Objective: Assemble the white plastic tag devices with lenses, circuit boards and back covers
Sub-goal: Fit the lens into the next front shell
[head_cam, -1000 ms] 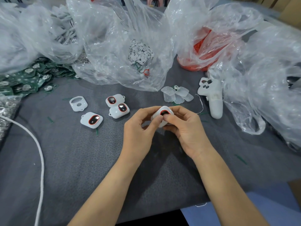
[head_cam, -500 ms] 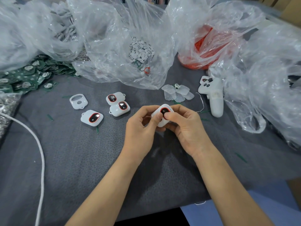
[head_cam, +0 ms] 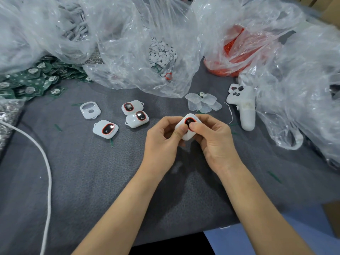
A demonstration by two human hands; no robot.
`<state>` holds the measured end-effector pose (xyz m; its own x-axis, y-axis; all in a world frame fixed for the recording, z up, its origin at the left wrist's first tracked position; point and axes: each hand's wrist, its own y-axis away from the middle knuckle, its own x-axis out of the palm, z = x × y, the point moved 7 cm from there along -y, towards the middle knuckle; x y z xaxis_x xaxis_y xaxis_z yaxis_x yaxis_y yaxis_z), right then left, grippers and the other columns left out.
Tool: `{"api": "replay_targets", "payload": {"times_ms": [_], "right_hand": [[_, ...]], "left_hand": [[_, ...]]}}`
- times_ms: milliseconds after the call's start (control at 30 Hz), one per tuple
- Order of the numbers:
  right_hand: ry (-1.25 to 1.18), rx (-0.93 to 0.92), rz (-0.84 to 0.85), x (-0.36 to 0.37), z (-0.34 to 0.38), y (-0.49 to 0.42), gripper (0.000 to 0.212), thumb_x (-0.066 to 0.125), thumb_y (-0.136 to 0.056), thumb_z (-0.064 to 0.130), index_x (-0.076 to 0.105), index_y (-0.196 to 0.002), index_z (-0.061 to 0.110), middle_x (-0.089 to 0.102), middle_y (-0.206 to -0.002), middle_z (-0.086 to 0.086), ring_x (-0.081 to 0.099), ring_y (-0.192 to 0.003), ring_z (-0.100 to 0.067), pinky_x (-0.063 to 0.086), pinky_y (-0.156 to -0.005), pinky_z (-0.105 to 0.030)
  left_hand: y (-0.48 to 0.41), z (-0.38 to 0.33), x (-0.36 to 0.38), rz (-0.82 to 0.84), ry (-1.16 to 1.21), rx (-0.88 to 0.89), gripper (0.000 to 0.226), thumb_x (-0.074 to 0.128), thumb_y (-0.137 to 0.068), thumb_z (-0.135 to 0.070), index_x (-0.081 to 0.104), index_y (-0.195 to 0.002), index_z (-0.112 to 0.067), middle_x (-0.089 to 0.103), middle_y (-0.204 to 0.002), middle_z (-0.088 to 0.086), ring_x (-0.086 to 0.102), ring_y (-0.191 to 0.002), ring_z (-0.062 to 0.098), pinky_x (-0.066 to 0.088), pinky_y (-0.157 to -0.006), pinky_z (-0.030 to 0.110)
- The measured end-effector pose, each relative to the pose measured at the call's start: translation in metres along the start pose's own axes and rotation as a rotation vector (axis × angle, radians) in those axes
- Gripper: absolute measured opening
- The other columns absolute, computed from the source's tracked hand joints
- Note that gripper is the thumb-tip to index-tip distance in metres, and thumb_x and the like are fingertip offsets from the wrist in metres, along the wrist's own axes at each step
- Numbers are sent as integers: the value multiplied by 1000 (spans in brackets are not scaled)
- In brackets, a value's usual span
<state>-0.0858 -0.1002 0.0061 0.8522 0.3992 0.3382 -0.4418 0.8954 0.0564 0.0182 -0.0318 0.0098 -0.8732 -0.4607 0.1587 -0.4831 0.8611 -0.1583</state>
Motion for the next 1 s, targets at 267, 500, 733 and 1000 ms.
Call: {"api": "replay_targets", "payload": {"times_ms": [267,500,733,1000], "right_hand": [[-20,-10,15,1,3,1,19,71,-64,13,70,-82,4,71,-77,-9,65,-74,-18,55,-72,-28],[-116,28,53,8,2,2,9,70,-66,9,72,-74,6,70,-77,-13,65,-70,-21,55,-62,-30],[199,-148,-32,0,10,4,12,75,-76,8,70,-87,10,72,-87,-7,67,-84,-17,54,-82,-29],[932,-745,-101,19,37,22,12,78,-74,1,72,-84,4,57,-101,-6,58,-96,-22,43,-86,-17]], "left_hand": [[0,1,2,12,2,10,12,59,-92,-7,65,-102,-2,66,-79,-4,55,-61,-5,40,-57,8],[-2,11,0,67,116,-137,25,61,-84,-26,65,-101,-9,67,-86,0,58,-74,4,45,-62,17],[-3,10,-5,-13,73,-108,20,63,-89,-13,62,-108,-8,69,-104,7,63,-93,10,50,-84,23],[-3,14,-2,4,346,-247,20,50,-96,-11,66,-107,-4,72,-101,14,69,-93,21,56,-76,26]]}}
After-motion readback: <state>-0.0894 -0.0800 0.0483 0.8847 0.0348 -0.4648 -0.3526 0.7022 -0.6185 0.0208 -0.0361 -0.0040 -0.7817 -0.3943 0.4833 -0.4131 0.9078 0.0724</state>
